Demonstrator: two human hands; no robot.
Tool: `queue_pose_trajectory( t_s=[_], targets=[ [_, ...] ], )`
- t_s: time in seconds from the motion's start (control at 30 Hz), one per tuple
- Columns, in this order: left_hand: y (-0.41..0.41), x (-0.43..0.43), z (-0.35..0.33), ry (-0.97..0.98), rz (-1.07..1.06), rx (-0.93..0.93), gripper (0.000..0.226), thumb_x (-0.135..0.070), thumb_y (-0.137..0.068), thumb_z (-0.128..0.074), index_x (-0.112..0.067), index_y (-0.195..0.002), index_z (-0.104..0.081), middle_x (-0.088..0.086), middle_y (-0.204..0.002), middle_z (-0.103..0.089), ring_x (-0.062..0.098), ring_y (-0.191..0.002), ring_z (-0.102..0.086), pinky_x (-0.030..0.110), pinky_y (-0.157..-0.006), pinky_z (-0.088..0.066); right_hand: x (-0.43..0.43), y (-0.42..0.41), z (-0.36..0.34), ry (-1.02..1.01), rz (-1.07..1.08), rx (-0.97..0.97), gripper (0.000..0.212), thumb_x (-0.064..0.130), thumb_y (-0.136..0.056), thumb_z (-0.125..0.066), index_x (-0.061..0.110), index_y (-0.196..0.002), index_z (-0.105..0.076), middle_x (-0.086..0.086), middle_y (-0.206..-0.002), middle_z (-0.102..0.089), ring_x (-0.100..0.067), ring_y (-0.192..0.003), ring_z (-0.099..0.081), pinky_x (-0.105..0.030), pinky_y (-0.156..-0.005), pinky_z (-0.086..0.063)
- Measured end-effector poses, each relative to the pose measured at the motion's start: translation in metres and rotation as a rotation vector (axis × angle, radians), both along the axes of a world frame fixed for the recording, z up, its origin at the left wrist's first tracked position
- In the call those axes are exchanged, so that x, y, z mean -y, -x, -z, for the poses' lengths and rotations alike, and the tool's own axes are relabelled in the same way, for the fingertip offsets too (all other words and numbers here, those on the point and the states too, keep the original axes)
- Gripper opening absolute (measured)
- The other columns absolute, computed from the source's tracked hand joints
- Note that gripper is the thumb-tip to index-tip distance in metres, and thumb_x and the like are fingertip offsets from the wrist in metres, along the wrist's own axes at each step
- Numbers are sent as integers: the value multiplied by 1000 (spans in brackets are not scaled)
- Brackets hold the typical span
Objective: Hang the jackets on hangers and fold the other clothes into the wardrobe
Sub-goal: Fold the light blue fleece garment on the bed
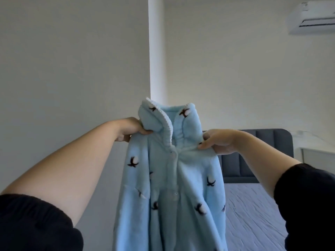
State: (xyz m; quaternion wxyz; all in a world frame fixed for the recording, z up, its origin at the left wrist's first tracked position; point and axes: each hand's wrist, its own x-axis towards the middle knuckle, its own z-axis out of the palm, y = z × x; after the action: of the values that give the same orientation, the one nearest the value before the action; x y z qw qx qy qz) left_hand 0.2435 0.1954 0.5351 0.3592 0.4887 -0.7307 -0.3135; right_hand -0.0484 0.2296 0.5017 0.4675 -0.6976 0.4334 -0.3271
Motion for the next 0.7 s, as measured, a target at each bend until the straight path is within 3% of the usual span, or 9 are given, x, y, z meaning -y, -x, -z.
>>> queue_pose_trajectory(
  t_s=[0.07,0.17,0.23,0.3,0.43,0.5,0.6,0.63,0.7],
  targets=[
    [0,1,4,-39,41,-11,33,-21,-91,-64,-11,-122,-61,6,-114,-70,24,-107,-65,48,-97,-50,6,0,2,51,114,-15,22,-7,-90,-55,-5,-111,-60,-18,-117,-65,-29,-104,-65,-37,-86,-55],
    [9,1,8,122,-54,179,31,-40,-88,-65,-20,-112,-64,0,-104,-72,18,-96,-69,41,-88,-56,18,-9,3,301,406,-7,5,-2,-83,-66,-3,-88,-64,-17,-96,-66,-29,-89,-63,-37,-82,-54],
    [14,-1,4,237,-121,130,32,-43,-84,-68,-18,-103,-65,1,-99,-71,20,-91,-68,39,-86,-56,23,-10,0,424,515,58,11,8,-82,-70,-1,-83,-64,-16,-90,-66,-29,-88,-63,-38,-81,-52],
    [15,-3,-3,307,-131,70,31,-42,-84,-69,-17,-102,-65,2,-101,-70,20,-93,-66,37,-90,-53,23,-8,-3,441,538,136,20,17,-85,-69,-3,-91,-66,-18,-97,-69,-32,-93,-66,-43,-88,-54],
    [11,-13,-3,169,81,116,31,-16,-78,-77,-15,-106,-64,6,-111,-69,22,-108,-64,38,-98,-49,15,-2,2,482,483,-42,23,15,-91,-62,-6,-100,-64,-18,-96,-67,-24,-84,-61,-42,-83,-53],
    [3,-13,-1,121,157,19,38,-13,-72,-74,-12,-109,-65,9,-112,-70,25,-109,-64,43,-100,-48,10,4,8,401,348,122,11,8,-92,-60,3,-100,-66,-17,-101,-69,-24,-86,-66,-42,-85,-55],
    [-9,-11,5,60,351,-82,33,-5,-88,-64,-5,-121,-61,16,-121,-64,32,-114,-61,47,-99,-47,6,13,12,321,173,388,17,-6,-88,-57,5,-96,-67,-12,-91,-72,-22,-79,-69,-34,-72,-59],
    [-10,-13,10,66,386,-106,31,-3,-87,-63,-5,-118,-63,14,-118,-66,32,-111,-61,43,-95,-51,5,15,14,317,143,441,22,-11,-84,-55,5,-90,-69,-11,-86,-71,-23,-76,-68,-32,-68,-59],
    [-7,-19,16,75,329,-186,24,4,-87,-58,-10,-93,-75,5,-99,-72,26,-96,-64,29,-78,-57,4,16,15,284,129,529,45,-18,-81,-41,11,-66,-71,-7,-75,-70,-22,-69,-64,-27,-60,-56]
  ],
)
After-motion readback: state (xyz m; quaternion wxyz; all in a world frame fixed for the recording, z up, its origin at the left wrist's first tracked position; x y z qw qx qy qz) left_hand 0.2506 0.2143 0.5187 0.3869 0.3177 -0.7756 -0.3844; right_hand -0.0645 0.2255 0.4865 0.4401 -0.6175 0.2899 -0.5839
